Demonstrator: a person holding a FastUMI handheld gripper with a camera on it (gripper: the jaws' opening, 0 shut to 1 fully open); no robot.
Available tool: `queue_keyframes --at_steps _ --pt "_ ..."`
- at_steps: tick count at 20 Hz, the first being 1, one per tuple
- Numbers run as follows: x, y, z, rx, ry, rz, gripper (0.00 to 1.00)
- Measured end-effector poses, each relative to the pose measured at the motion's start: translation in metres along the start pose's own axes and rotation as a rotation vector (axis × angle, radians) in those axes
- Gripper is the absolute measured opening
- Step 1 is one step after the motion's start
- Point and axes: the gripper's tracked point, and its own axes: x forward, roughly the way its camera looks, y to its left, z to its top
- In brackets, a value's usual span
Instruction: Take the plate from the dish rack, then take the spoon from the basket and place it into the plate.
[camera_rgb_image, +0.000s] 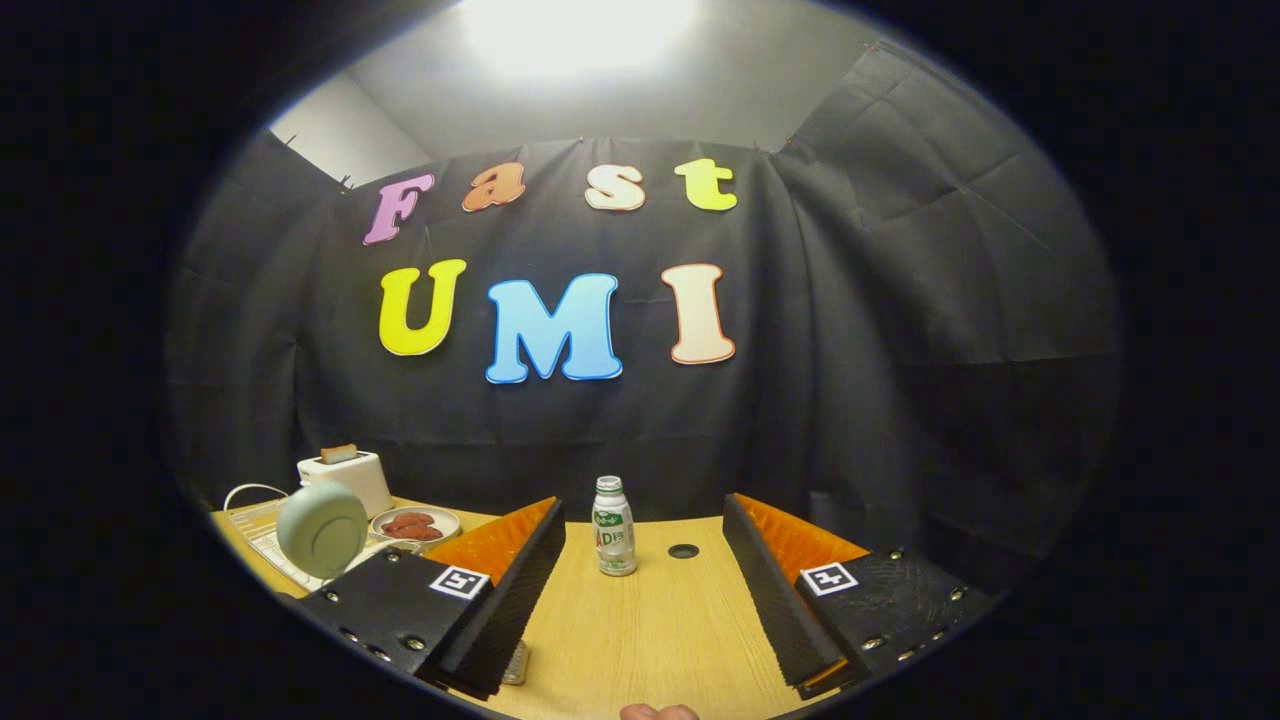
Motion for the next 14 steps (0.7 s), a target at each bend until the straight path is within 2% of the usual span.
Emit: queue_keyframes --at_steps 4,7,14 --pt "-0.005 0.038 0.041 0.016 -0.024 -0.014 0.97" --pt "0.002 0.065 0.064 -0.024 -0.047 -0.025 0.97" --pt "0.022 0.148 0.076 0.025 -0.007 0.000 0.97"
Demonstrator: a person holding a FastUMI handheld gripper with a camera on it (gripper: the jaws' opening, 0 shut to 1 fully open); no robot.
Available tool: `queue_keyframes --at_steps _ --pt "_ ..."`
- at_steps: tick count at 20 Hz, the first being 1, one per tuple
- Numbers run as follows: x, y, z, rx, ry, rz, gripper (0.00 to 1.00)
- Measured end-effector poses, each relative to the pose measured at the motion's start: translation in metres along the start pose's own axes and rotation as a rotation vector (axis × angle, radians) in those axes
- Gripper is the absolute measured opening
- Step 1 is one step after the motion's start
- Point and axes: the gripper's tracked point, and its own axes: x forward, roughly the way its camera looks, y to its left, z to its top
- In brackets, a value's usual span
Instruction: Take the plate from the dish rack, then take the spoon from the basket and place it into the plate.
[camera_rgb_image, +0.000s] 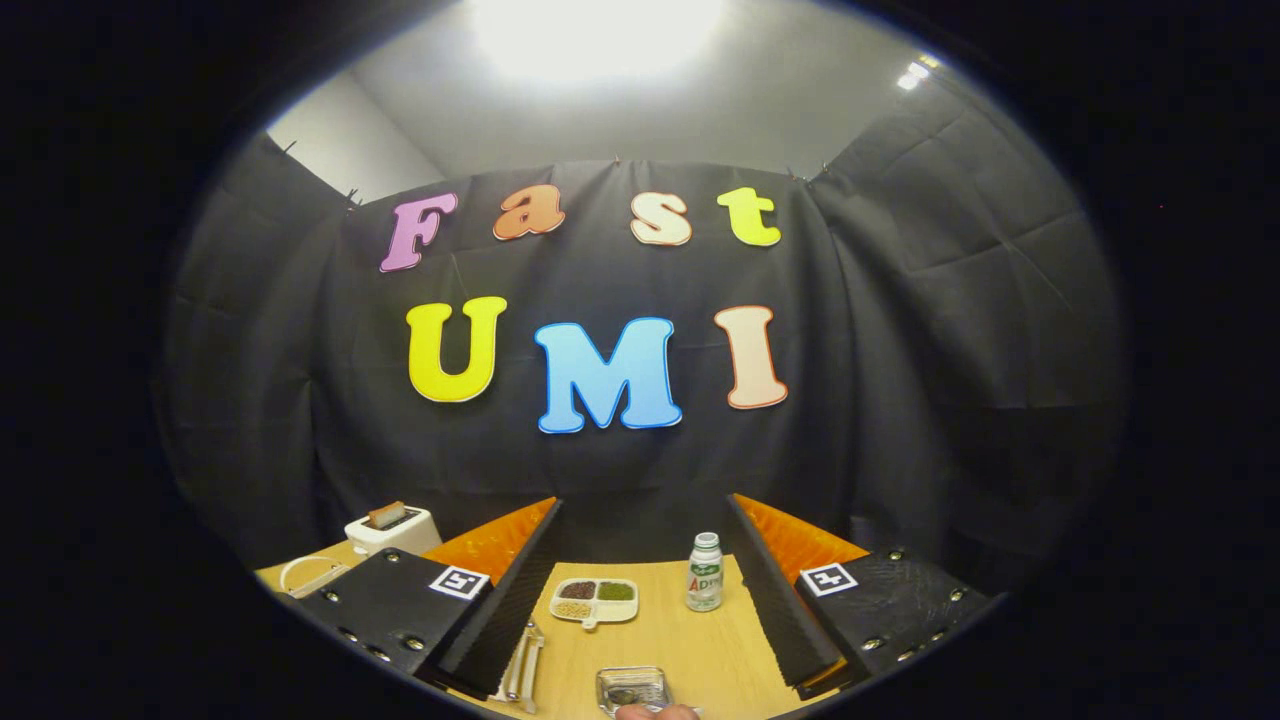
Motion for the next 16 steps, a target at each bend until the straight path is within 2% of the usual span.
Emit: queue_keyframes --at_steps 5,12,16 --pt "0.010 0.037 -0.001 -0.007 0.052 0.028 0.97" --pt "0.027 0.069 -0.048 0.033 0.388 0.065 0.97" --pt "0.025 0.101 -0.081 0.088 0.587 0.133 0.97"
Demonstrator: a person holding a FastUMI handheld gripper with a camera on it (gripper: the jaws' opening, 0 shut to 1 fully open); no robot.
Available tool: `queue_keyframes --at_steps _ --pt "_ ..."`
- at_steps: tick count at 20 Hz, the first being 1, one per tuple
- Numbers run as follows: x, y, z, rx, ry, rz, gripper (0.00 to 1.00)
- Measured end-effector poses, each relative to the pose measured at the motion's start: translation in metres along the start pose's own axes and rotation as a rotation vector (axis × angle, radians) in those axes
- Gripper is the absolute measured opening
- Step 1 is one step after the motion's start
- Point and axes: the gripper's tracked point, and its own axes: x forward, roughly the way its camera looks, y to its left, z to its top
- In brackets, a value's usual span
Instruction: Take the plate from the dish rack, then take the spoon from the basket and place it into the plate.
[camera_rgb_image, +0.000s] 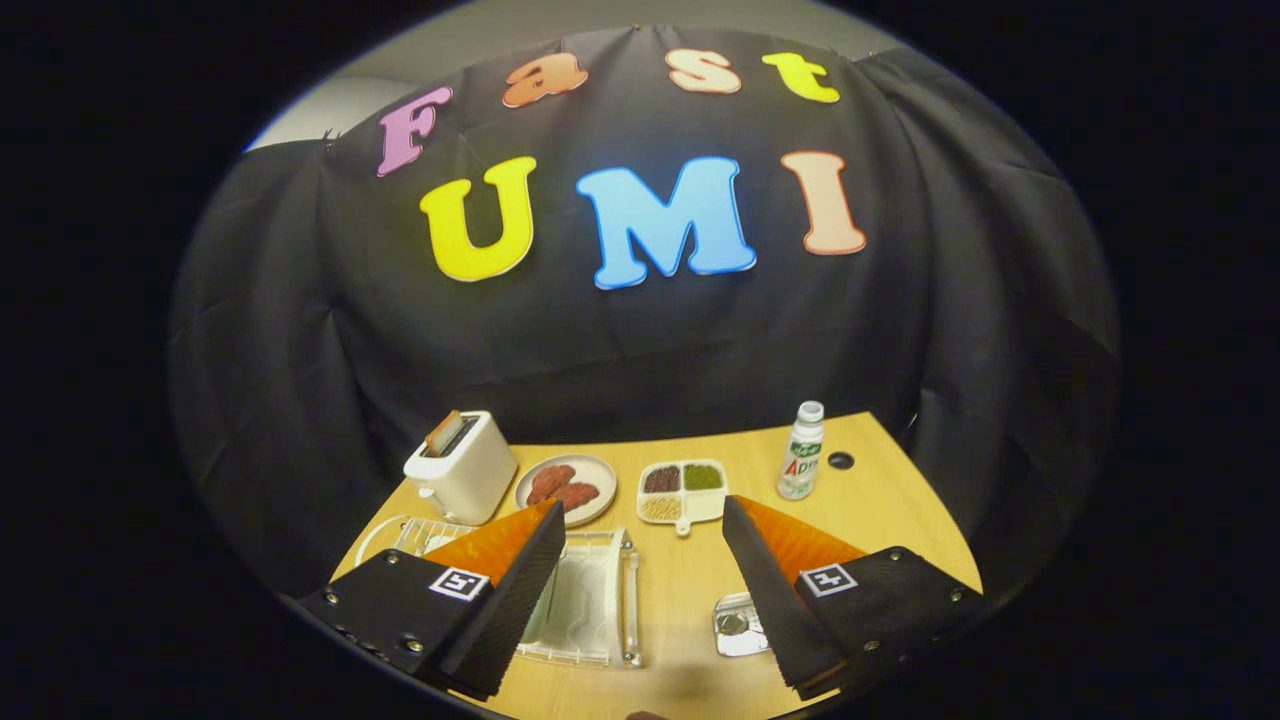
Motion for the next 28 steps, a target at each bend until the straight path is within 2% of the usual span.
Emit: queue_keyframes --at_steps 8,10,12,13,14,16,24,26,27,28 --pt "0.025 0.039 -0.032 0.020 0.241 0.048 0.97" --pt "0.032 0.045 -0.041 0.005 0.303 0.031 0.98" --pt "0.039 0.044 -0.049 0.004 0.345 -0.035 0.97" --pt "0.042 0.046 -0.053 0.008 0.368 -0.047 0.90" --pt "0.046 0.053 -0.058 0.019 0.387 -0.044 0.89" --pt "0.052 0.061 -0.065 0.006 0.423 -0.051 0.89" --pt "0.087 0.071 -0.100 -0.021 0.525 -0.163 0.85" --pt "0.090 0.072 -0.104 -0.021 0.537 -0.190 0.66" --pt "0.092 0.071 -0.106 -0.039 0.546 -0.206 0.61" --pt "0.095 0.070 -0.107 -0.053 0.543 -0.224 0.47"
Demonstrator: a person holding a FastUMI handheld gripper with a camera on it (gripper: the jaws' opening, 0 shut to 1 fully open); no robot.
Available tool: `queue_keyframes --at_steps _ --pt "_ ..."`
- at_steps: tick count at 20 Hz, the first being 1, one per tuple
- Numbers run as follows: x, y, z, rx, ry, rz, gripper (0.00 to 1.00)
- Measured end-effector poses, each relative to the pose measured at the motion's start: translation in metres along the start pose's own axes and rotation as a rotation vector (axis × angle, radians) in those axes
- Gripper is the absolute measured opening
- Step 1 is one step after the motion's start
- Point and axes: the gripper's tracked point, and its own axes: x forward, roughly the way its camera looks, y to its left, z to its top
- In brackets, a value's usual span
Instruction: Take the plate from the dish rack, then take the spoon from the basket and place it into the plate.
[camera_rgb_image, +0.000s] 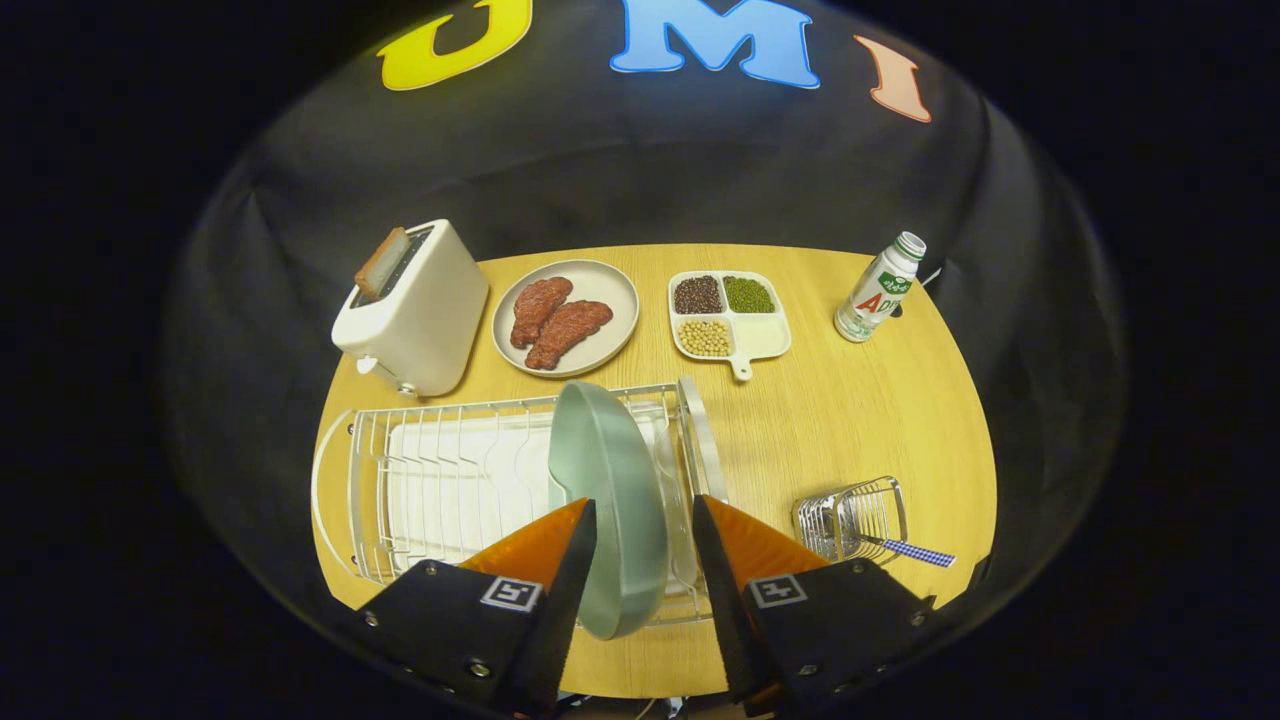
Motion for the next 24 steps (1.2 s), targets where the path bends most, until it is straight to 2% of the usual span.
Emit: queue_keyframes --at_steps 2,4,5,6,12,18,24 --pt "0.005 -0.007 -0.001 0.019 -0.005 -0.067 0.20" --pt "0.003 -0.006 0.004 0.002 -0.021 -0.077 0.18" --pt "0.006 -0.015 0.001 -0.018 -0.022 -0.120 0.18" --pt "0.005 -0.014 0.002 -0.047 -0.021 -0.139 0.08" --pt "-0.012 -0.006 0.014 -0.122 -0.039 -0.279 0.08" --pt "-0.026 -0.003 0.024 -0.209 -0.068 -0.356 0.08" --pt "-0.053 0.003 0.047 -0.196 -0.139 -0.304 0.08"
